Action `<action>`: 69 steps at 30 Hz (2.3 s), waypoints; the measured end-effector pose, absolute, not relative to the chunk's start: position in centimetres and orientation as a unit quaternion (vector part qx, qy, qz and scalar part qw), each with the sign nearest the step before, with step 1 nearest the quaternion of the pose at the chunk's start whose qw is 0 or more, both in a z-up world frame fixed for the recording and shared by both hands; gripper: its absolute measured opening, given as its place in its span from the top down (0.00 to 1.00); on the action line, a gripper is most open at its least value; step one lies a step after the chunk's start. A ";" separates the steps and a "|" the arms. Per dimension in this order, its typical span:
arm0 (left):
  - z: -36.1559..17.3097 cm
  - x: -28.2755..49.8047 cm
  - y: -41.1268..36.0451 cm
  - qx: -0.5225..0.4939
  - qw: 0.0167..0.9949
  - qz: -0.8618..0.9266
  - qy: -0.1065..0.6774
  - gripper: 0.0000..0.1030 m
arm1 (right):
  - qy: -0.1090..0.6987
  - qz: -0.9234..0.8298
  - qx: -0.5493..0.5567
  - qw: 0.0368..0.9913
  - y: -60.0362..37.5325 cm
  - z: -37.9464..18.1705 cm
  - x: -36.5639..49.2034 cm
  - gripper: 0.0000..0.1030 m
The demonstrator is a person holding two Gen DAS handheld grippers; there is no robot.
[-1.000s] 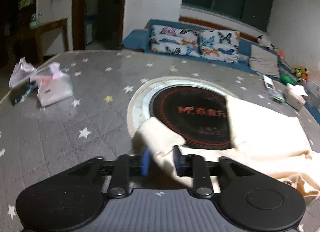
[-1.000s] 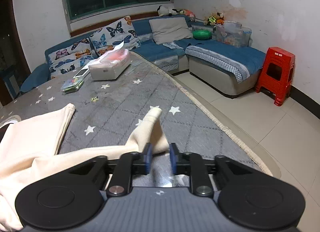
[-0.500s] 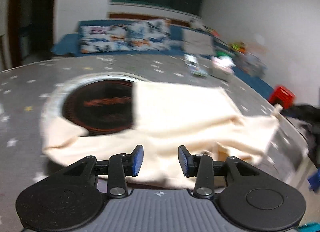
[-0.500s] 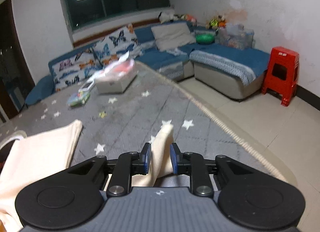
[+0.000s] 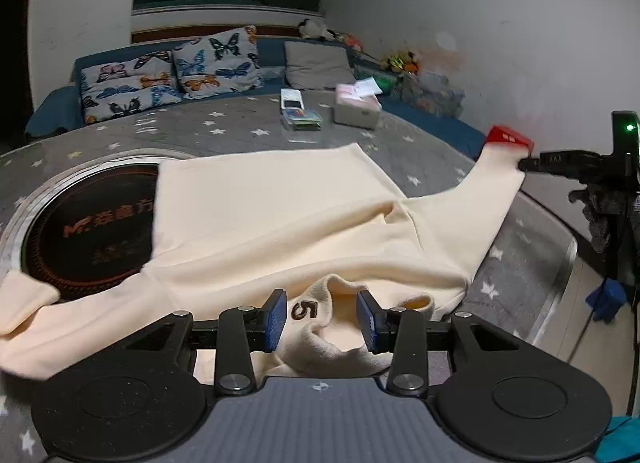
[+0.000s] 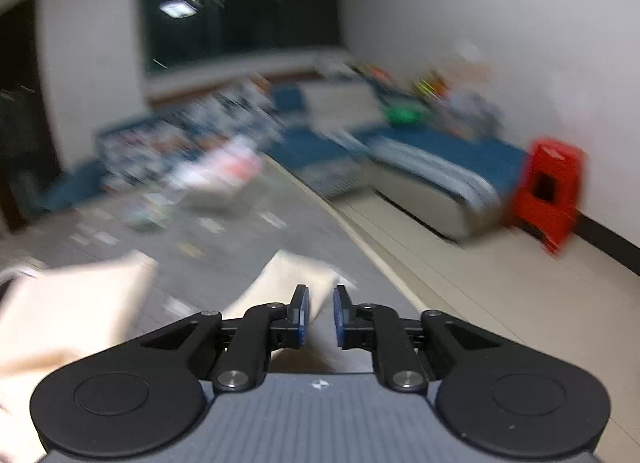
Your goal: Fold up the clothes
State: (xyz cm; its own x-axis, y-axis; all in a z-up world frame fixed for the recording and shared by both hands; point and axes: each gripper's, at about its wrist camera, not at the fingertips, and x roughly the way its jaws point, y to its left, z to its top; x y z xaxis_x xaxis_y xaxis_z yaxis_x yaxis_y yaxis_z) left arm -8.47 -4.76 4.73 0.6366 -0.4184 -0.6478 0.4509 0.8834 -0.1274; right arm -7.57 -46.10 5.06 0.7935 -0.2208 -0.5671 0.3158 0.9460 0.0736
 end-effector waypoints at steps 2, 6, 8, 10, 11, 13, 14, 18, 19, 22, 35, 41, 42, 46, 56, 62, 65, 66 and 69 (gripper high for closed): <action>4.1 -8.1 -5.2 0.033 0.902 -0.239 0.359 0.60 | 0.301 -0.152 0.093 0.937 -46.8 4.4 -8.1 0.88; 3.4 -8.0 -5.7 0.046 0.900 -0.240 0.360 0.79 | 0.301 -0.117 0.073 0.944 -45.6 5.2 -9.2 0.83; 3.2 -8.0 -5.8 0.052 0.900 -0.242 0.359 0.90 | 0.300 -0.077 0.062 0.949 -44.3 6.0 -9.2 0.80; 3.7 -8.8 -5.7 0.058 0.901 -0.251 0.348 0.93 | 0.300 -0.038 0.055 0.952 -42.9 6.8 -9.0 0.79; 4.1 -9.4 -5.5 0.059 0.901 -0.258 0.343 0.94 | 0.300 -0.017 0.054 0.952 -42.2 7.2 -8.8 0.79; 4.9 -10.7 -5.1 0.060 0.899 -0.277 0.333 0.95 | 0.304 0.034 0.048 0.951 -40.3 8.0 -8.4 0.77; 5.2 -11.4 -4.9 0.065 0.898 -0.285 0.329 0.95 | 0.306 0.060 0.040 0.949 -39.2 8.2 -8.3 0.75; 5.0 -13.1 -4.5 0.092 0.887 -0.302 0.336 0.94 | 0.322 0.153 -0.003 0.934 -34.5 8.4 -8.2 0.71; 4.7 -13.1 -4.4 0.095 0.884 -0.303 0.344 0.94 | 0.331 0.175 -0.009 0.927 -33.3 8.1 -8.1 0.71; 4.5 -12.9 -4.2 0.092 0.880 -0.307 0.351 0.94 | 0.357 0.234 -0.035 0.904 -29.5 6.8 -8.2 0.71; 4.4 -7.8 -4.9 0.018 0.895 -0.281 0.347 0.92 | 0.419 0.297 -0.086 0.853 -26.5 4.9 -12.1 0.71; 3.9 -6.1 -5.4 0.024 0.897 -0.264 0.353 0.83 | 0.397 0.186 -0.036 0.898 -31.8 6.0 -9.7 0.71; 4.1 -5.3 -5.2 0.024 0.902 -0.250 0.351 0.77 | 0.395 0.166 -0.027 0.903 -32.8 6.1 -9.0 0.71; 4.8 -1.4 -3.7 0.017 0.919 -0.178 0.351 0.61 | 0.389 0.128 0.004 0.912 -35.2 6.5 -6.8 0.71; 3.4 10.4 0.0 0.013 0.922 -0.037 0.384 0.54 | 0.384 0.152 0.027 0.910 -34.1 6.8 3.0 0.71; 1.8 13.8 0.2 0.021 0.915 -0.030 0.402 0.54 | 0.407 0.144 0.026 0.902 -32.8 4.7 8.2 0.71; 1.6 14.4 -0.1 0.024 0.916 -0.041 0.399 0.55 | 0.418 0.136 0.033 0.898 -32.6 3.7 10.3 0.71; 1.6 14.5 -0.2 0.024 0.916 -0.045 0.397 0.61 | 0.421 0.132 0.034 0.897 -32.5 3.3 11.0 0.72; 1.6 14.4 -0.6 0.030 0.918 -0.068 0.389 0.90 | 0.428 0.122 0.037 0.895 -32.4 2.6 12.4 0.85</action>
